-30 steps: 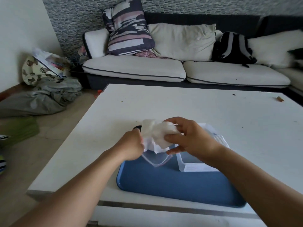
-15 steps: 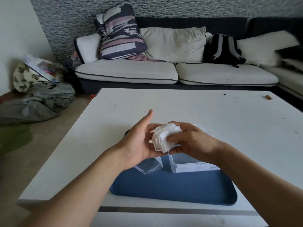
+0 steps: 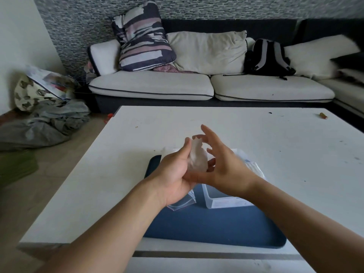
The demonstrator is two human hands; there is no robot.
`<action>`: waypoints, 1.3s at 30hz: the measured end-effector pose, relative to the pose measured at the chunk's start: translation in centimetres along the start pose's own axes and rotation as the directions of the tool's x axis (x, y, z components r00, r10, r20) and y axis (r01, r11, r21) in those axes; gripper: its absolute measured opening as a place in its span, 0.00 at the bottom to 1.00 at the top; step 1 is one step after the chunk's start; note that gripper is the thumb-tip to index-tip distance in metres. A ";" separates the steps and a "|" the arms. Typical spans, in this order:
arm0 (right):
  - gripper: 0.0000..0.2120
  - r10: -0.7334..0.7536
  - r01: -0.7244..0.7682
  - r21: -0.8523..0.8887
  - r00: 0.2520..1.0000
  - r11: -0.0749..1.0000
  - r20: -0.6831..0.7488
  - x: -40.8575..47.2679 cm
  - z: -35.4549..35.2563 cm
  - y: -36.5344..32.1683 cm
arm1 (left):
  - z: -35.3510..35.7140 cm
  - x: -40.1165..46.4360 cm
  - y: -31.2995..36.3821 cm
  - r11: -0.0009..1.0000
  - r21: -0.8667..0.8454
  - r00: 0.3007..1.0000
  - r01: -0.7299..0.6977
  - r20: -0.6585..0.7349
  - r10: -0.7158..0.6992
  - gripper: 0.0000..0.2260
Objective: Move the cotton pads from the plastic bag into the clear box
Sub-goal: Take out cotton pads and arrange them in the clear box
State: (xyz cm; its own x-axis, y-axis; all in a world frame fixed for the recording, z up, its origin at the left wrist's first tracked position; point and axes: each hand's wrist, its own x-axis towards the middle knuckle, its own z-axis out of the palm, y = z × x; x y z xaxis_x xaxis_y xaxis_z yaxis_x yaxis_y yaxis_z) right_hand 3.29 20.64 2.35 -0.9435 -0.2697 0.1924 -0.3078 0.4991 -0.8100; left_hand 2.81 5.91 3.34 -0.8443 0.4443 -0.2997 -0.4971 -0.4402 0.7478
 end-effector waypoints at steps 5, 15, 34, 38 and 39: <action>0.36 -0.038 0.050 0.222 0.998 0.974 -0.056 0.3 -0.2 0.2 | -0.4 0.0 0.2 1.000 0.016 0.999 0.012 0.034 -0.012 0.26; 0.32 -0.054 0.079 0.227 0.992 0.971 -0.115 0.1 -0.6 0.4 | -0.2 -0.4 0.5 0.994 0.100 0.996 -0.038 0.085 0.030 0.29; 0.45 -0.092 0.104 0.074 0.984 0.992 -0.150 0.2 0.6 0.0 | -0.3 -0.5 0.4 0.996 0.053 0.996 -0.070 -0.043 0.072 0.24; 0.47 -0.125 0.135 0.080 0.985 0.988 -0.115 0.0 0.4 -0.2 | -0.2 -0.5 0.4 0.992 0.090 0.995 -0.086 -0.036 0.089 0.24; 0.48 -0.120 0.130 0.104 0.988 0.986 -0.093 0.0 0.4 -0.1 | -0.1 -0.5 0.4 0.992 0.089 0.996 -0.084 -0.033 0.088 0.24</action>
State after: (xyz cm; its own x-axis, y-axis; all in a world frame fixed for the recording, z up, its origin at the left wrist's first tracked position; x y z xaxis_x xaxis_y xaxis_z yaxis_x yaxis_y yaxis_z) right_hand 3.34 20.28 2.24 -0.9069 -0.2502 0.3390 -0.4133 0.3718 -0.8312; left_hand 2.98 5.38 3.74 -0.8907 0.3782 -0.2522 -0.4042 -0.4048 0.8202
